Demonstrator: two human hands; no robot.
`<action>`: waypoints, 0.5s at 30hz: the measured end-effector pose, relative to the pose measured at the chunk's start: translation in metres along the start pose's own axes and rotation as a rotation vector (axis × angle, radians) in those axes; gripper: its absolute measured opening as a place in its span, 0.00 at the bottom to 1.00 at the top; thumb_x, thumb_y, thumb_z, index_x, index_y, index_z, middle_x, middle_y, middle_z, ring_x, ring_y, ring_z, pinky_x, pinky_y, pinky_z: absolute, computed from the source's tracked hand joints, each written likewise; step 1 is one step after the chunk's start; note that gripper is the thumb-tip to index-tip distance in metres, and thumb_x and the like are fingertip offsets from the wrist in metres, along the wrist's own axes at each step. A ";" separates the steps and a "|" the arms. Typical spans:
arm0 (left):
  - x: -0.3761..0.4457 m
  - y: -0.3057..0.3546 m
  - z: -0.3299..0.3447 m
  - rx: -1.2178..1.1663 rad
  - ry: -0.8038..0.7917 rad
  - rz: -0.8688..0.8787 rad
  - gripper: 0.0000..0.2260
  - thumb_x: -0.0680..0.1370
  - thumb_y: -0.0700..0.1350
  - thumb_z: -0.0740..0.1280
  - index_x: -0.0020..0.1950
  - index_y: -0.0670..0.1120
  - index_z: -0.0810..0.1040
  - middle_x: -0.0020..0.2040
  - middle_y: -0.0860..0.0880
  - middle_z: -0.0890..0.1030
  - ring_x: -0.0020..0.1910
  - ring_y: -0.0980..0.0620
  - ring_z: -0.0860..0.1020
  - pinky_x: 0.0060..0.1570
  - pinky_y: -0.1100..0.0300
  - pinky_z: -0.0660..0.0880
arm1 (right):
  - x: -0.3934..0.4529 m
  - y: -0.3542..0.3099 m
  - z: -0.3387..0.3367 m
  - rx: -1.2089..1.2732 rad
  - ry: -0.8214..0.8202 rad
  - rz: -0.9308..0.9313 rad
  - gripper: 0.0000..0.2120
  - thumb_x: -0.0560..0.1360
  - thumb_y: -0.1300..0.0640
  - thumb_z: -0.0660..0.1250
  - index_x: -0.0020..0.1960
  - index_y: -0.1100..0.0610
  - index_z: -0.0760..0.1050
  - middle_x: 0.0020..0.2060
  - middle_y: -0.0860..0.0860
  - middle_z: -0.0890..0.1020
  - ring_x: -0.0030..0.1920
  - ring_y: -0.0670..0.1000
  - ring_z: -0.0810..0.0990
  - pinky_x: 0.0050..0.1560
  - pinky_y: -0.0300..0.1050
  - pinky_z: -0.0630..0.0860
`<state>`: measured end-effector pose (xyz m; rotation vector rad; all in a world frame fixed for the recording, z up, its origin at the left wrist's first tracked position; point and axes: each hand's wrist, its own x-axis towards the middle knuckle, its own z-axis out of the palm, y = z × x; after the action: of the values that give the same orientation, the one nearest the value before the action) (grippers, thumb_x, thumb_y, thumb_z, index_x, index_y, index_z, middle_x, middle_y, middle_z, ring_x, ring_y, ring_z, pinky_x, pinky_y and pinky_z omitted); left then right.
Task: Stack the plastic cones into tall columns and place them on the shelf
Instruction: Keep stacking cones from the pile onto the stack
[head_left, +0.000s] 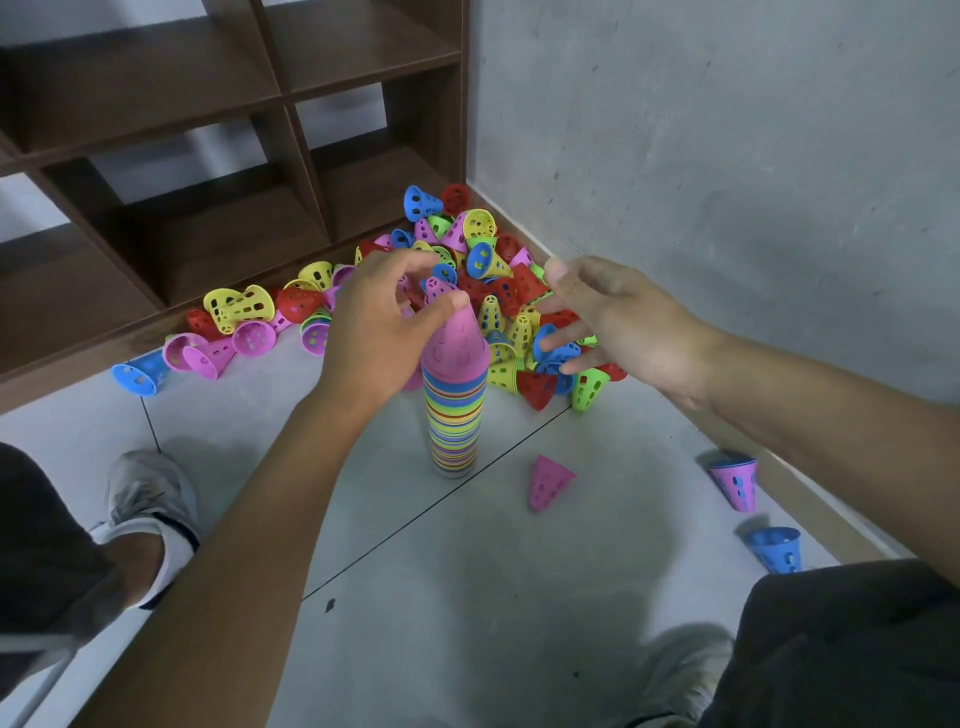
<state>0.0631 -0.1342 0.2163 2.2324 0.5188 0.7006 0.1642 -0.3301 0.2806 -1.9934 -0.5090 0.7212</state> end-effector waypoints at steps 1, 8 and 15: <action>0.001 0.003 -0.001 -0.005 0.012 0.008 0.18 0.77 0.53 0.73 0.64 0.50 0.80 0.57 0.57 0.78 0.50 0.61 0.74 0.45 0.69 0.70 | 0.000 0.001 -0.001 -0.006 -0.002 0.003 0.21 0.82 0.40 0.58 0.64 0.55 0.74 0.58 0.50 0.81 0.52 0.53 0.85 0.48 0.49 0.85; -0.003 0.031 0.011 -0.135 0.023 0.152 0.11 0.78 0.47 0.72 0.59 0.48 0.82 0.49 0.55 0.83 0.43 0.64 0.75 0.46 0.63 0.75 | 0.003 0.025 -0.030 -0.072 0.037 0.023 0.12 0.81 0.47 0.65 0.58 0.55 0.77 0.55 0.53 0.82 0.48 0.52 0.85 0.47 0.50 0.83; -0.029 0.046 0.062 -0.158 -0.113 0.298 0.07 0.77 0.44 0.73 0.55 0.46 0.83 0.47 0.54 0.83 0.42 0.58 0.75 0.45 0.61 0.73 | -0.001 0.079 -0.079 -0.285 0.087 0.163 0.11 0.81 0.52 0.66 0.59 0.57 0.78 0.53 0.57 0.83 0.49 0.54 0.83 0.52 0.53 0.82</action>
<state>0.0859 -0.2123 0.2048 2.2048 0.0714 0.7322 0.2214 -0.4181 0.2438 -2.3435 -0.4195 0.6868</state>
